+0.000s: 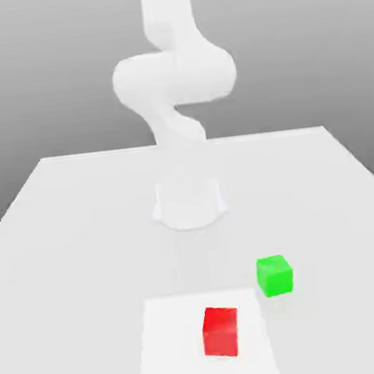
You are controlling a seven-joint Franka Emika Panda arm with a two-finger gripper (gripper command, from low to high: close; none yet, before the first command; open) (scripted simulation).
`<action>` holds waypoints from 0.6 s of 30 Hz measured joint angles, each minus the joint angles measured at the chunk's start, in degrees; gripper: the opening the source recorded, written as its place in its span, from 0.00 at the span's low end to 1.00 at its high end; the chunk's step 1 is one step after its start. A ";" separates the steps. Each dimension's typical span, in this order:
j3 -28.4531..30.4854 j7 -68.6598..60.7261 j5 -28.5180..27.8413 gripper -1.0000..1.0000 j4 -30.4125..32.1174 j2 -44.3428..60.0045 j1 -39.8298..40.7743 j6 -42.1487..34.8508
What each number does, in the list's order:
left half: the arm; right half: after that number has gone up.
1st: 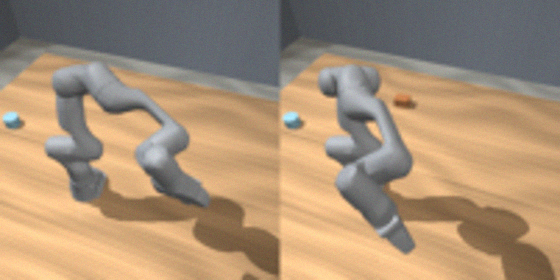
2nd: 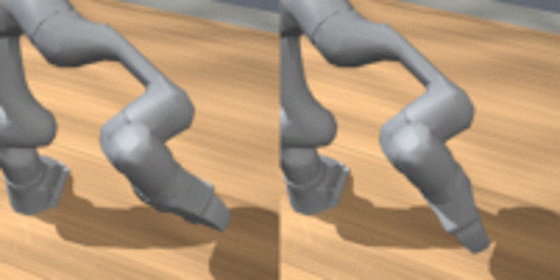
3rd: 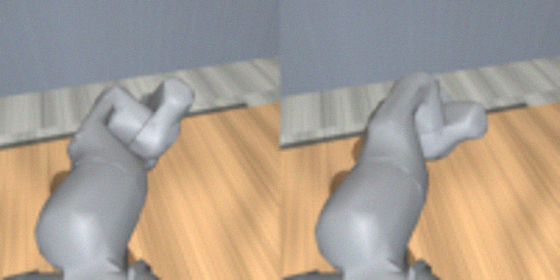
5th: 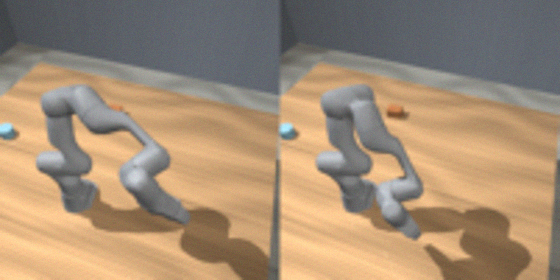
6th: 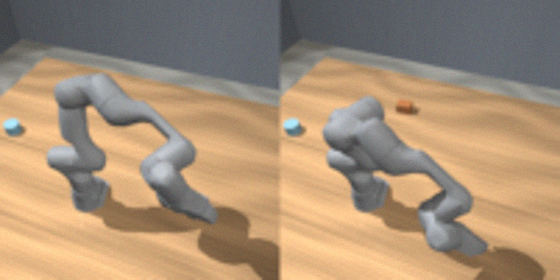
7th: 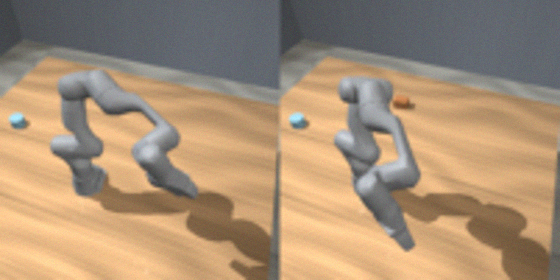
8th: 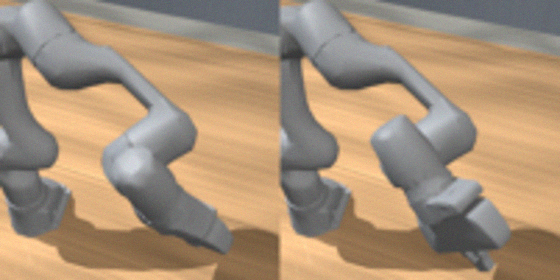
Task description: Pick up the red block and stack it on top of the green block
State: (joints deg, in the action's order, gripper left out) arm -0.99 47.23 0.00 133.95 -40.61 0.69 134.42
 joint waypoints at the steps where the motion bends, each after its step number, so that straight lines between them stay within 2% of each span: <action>1: -0.39 0.65 -0.08 0.50 0.95 2.26 0.24 1.17; 18: -4.27 11.20 -1.69 0.50 15.77 37.76 1.67 19.34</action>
State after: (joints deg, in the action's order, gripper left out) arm -5.26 58.43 -1.68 149.72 -2.85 2.35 153.77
